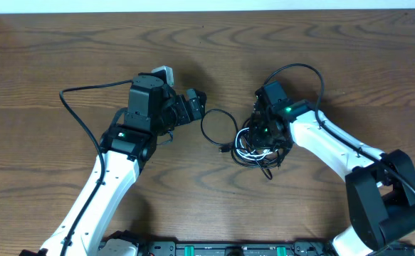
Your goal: Untangle cables
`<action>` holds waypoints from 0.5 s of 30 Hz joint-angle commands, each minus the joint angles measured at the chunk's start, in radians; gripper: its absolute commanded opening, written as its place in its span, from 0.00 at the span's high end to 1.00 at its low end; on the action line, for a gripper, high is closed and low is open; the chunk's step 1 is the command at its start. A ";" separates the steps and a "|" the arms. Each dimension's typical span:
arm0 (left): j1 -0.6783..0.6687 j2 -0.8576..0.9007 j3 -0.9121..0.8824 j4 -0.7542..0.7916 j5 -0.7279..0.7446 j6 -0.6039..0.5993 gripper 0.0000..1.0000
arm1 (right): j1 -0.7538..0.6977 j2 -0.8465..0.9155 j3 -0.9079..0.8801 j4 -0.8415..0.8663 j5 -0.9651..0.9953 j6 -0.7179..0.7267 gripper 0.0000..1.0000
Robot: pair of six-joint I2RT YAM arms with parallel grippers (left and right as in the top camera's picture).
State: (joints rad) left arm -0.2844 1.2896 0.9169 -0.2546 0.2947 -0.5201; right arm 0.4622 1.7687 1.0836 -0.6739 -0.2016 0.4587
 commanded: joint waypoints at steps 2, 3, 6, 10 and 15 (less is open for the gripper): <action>-0.001 0.004 0.025 0.001 0.011 0.010 0.03 | 0.011 0.069 0.014 0.011 0.048 0.061 0.88; -0.001 0.004 0.025 0.001 0.011 0.010 0.03 | 0.011 0.083 0.014 0.008 0.059 0.061 0.94; -0.001 0.004 0.025 0.001 0.011 0.010 0.03 | 0.010 0.094 0.014 0.001 0.090 0.061 0.99; -0.001 0.004 0.025 0.001 0.011 0.010 0.03 | 0.005 0.082 0.016 0.005 0.092 0.035 0.99; -0.001 0.004 0.025 0.001 0.011 0.010 0.03 | -0.007 0.036 0.030 0.002 0.167 0.002 0.99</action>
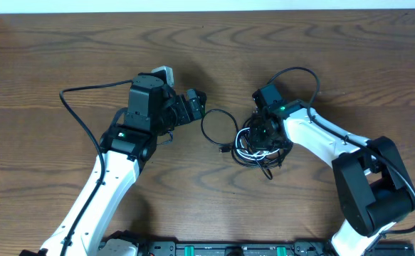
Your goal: Untangle cables
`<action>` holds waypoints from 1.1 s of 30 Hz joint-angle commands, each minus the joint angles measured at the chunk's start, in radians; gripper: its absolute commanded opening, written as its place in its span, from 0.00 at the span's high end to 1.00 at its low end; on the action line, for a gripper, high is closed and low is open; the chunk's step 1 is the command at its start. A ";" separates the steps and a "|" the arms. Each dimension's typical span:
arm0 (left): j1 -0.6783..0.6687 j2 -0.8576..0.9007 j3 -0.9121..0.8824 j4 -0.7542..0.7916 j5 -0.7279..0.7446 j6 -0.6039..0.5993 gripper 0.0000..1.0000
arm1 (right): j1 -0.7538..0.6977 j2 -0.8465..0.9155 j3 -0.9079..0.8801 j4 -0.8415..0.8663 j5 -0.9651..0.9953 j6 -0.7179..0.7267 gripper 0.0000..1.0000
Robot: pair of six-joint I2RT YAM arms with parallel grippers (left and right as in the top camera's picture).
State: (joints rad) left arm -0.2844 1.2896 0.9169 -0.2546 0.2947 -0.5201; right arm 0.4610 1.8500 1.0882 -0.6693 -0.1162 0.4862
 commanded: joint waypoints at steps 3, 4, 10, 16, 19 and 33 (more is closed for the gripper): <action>-0.001 0.004 0.025 0.001 0.011 0.010 0.03 | -0.007 -0.087 0.031 0.020 0.195 -0.039 0.99; -0.002 0.004 0.025 0.001 0.011 0.010 0.03 | -0.007 -0.094 0.031 0.029 0.223 -0.039 0.99; -0.001 0.004 0.025 0.001 0.011 0.010 0.03 | -0.006 -0.097 0.030 0.096 0.254 -0.099 0.99; -0.001 0.004 0.025 0.001 0.011 0.010 0.03 | 0.001 -0.097 0.019 0.105 0.275 -0.240 0.99; -0.002 0.004 0.025 0.001 0.011 0.010 0.03 | 0.001 -0.096 0.002 0.098 0.274 -0.287 0.99; -0.001 0.004 0.025 0.001 0.011 0.010 0.03 | 0.003 -0.096 -0.100 0.225 0.241 -0.301 0.99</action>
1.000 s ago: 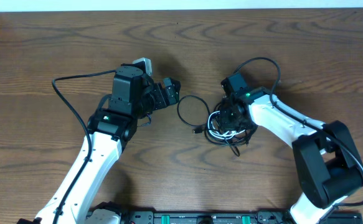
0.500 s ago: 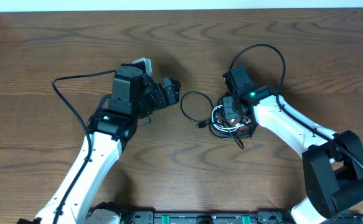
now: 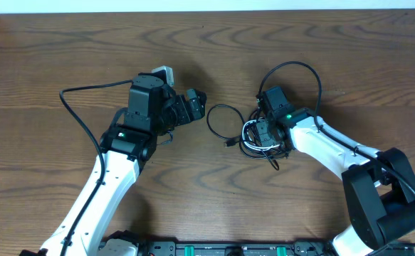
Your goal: Untangle cables
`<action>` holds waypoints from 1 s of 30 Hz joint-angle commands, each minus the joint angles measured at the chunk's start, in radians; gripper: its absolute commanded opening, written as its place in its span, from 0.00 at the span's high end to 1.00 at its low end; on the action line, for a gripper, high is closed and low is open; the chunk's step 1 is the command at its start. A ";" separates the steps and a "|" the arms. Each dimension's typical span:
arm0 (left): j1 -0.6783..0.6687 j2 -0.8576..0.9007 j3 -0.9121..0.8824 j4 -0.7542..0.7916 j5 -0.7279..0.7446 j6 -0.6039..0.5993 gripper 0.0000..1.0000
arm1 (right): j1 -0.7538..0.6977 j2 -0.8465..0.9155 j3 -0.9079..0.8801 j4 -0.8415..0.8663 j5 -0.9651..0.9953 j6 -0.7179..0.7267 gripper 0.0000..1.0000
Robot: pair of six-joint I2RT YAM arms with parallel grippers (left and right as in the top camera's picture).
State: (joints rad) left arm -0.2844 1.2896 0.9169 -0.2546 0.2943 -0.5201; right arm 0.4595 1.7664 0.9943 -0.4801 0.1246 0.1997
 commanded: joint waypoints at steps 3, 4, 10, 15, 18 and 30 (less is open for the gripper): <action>-0.001 0.004 0.025 0.001 0.011 0.010 0.03 | 0.005 -0.012 -0.006 0.075 0.016 -0.014 0.99; -0.001 0.004 0.025 0.001 0.011 0.010 0.03 | 0.005 -0.012 -0.006 0.087 0.030 -0.014 0.99; -0.001 0.004 0.025 0.001 0.011 0.010 0.03 | 0.005 -0.012 -0.006 0.113 0.209 -0.069 0.99; -0.001 0.004 0.025 0.001 0.011 0.010 0.03 | 0.005 -0.013 -0.006 0.126 0.330 -0.163 0.99; -0.001 0.004 0.025 0.001 0.011 0.010 0.03 | 0.005 -0.013 0.013 0.130 0.347 -0.182 0.83; -0.001 0.004 0.025 0.001 0.011 0.010 0.03 | 0.005 -0.071 0.267 -0.203 -0.044 -0.065 0.45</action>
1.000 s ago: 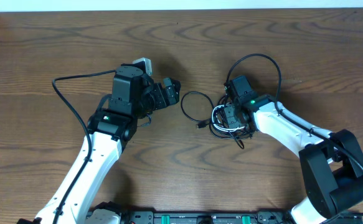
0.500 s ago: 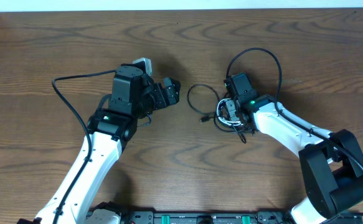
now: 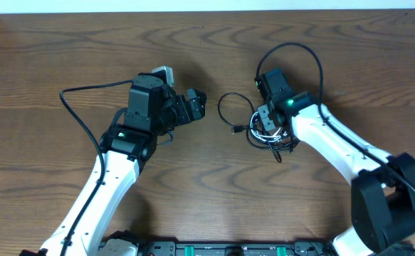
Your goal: Untangle cables
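Observation:
A tangle of black and white cables (image 3: 270, 136) lies right of the table's middle. A black loop (image 3: 223, 108) sticks out of it to the left and ends in a small plug (image 3: 234, 130). My right gripper (image 3: 266, 122) points down into the top of the tangle and looks shut on it, though the fingertips are buried among the strands. My left gripper (image 3: 200, 105) hovers left of the loop. It is a short gap away from the loop, open and holding nothing.
The brown wooden table (image 3: 50, 50) ends at a pale strip along the far side. The left arm's own black lead (image 3: 75, 107) curves out to the left. The right arm's lead (image 3: 300, 67) arcs above its wrist. A dark rail runs along the near edge.
My right gripper has moved right and slightly away from me with the tangle. The black loop has gone with it, and the gap to my left gripper is wider. The left arm has not moved.
At first the tangle lay lower, with its loop reaching to just beside my left gripper and my right gripper down in the strands. The right wrist then turned a little. Later the tangle sat further right, and now further right again. The left arm stayed still throughout.

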`<action>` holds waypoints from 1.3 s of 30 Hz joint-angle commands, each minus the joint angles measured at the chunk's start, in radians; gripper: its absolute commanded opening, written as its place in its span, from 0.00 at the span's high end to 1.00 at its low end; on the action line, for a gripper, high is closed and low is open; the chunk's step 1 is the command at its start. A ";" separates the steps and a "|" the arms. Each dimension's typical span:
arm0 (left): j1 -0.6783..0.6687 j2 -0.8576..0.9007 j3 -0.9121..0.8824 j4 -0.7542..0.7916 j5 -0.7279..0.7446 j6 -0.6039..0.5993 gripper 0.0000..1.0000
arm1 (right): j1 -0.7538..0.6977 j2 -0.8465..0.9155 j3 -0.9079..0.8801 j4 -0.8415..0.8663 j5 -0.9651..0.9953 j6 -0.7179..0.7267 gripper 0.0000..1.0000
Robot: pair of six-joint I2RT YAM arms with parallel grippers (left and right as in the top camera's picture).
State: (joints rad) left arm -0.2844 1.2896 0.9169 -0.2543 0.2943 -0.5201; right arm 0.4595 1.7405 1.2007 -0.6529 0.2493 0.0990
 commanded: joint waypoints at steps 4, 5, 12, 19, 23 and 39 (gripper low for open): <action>-0.001 0.004 0.025 0.001 0.011 0.010 0.03 | 0.006 -0.027 0.059 -0.031 -0.316 0.171 0.53; -0.001 0.004 0.025 0.001 0.011 0.010 0.03 | 0.008 -0.014 0.057 -0.031 -0.315 0.204 0.55; -0.002 0.004 0.025 0.001 0.011 0.010 0.03 | 0.048 0.110 0.056 0.012 -0.307 0.398 0.66; -0.001 0.004 0.025 0.000 0.011 0.010 0.03 | 0.051 0.129 0.056 0.011 -0.257 0.470 0.69; -0.001 0.004 0.025 0.001 0.011 0.010 0.03 | 0.052 0.132 0.055 0.011 -0.201 0.492 0.67; -0.001 0.004 0.025 0.001 0.011 0.010 0.03 | 0.049 0.167 0.068 0.074 -0.310 0.483 0.99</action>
State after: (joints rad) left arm -0.2844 1.2896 0.9169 -0.2546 0.2943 -0.5201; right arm 0.5068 1.9587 1.2556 -0.5728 -0.0334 0.5907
